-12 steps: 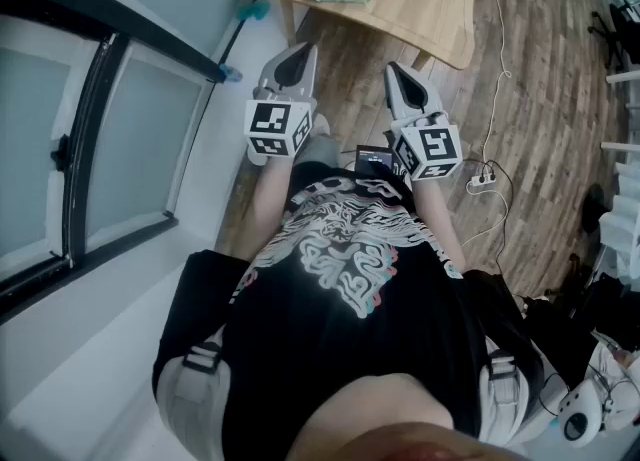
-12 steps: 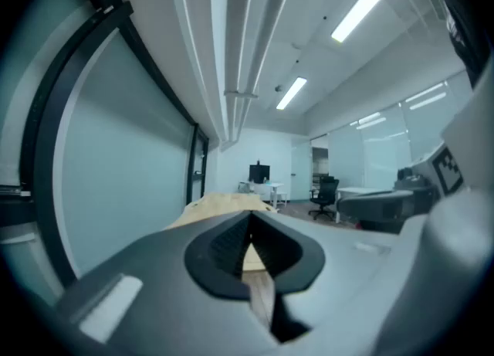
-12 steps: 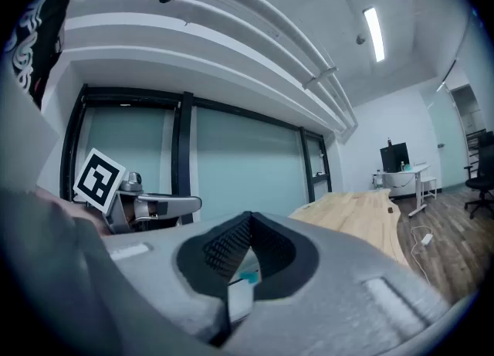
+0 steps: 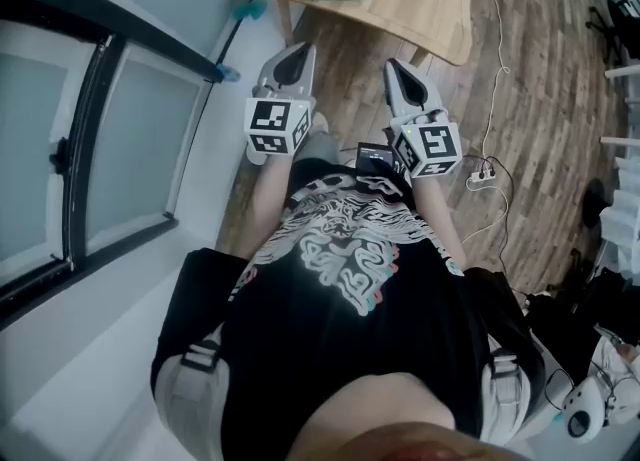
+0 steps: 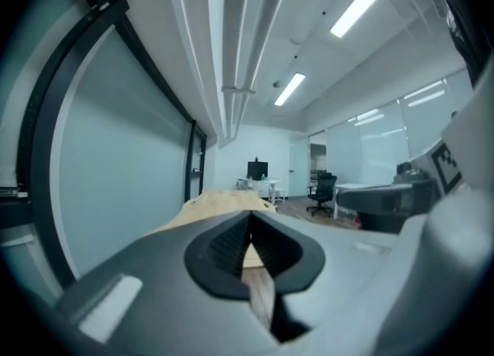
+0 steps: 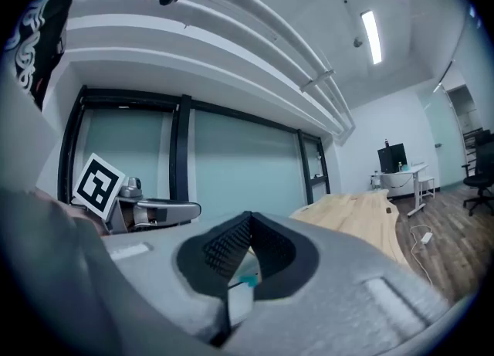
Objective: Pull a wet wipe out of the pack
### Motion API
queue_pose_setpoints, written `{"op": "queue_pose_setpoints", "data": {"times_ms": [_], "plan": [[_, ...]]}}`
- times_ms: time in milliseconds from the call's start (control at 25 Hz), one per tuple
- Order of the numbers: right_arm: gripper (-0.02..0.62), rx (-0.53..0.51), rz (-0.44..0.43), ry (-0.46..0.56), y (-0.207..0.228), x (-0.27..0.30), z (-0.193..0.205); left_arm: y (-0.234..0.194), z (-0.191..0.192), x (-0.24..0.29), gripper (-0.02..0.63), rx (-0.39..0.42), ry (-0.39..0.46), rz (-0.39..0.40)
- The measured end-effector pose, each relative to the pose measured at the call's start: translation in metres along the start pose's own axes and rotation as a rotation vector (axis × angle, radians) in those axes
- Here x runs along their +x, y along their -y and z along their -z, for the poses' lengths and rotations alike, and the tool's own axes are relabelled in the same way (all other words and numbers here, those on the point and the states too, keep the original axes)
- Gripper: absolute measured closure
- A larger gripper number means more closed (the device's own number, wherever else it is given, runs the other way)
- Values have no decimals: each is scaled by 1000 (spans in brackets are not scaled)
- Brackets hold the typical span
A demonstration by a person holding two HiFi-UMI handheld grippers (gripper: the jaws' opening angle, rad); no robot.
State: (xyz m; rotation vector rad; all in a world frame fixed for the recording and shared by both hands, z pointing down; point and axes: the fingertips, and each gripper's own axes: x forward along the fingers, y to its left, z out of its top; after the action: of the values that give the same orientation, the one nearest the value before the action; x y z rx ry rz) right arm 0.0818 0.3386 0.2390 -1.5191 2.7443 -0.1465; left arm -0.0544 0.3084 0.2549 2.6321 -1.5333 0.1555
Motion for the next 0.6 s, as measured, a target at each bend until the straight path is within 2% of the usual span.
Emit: {"op": "queue_pose_setpoints", "data": {"times_ms": [240,400,600], "plan": [[597,4,13,20,8,-4,-4,12,-8,3,618,20,22,26],[597,12,2,12,10,-3,0,19,-12,5,618,-55,69,81],[597,11,7,-6,23,-1,5,18,0,20,618,-75,13,72]]}}
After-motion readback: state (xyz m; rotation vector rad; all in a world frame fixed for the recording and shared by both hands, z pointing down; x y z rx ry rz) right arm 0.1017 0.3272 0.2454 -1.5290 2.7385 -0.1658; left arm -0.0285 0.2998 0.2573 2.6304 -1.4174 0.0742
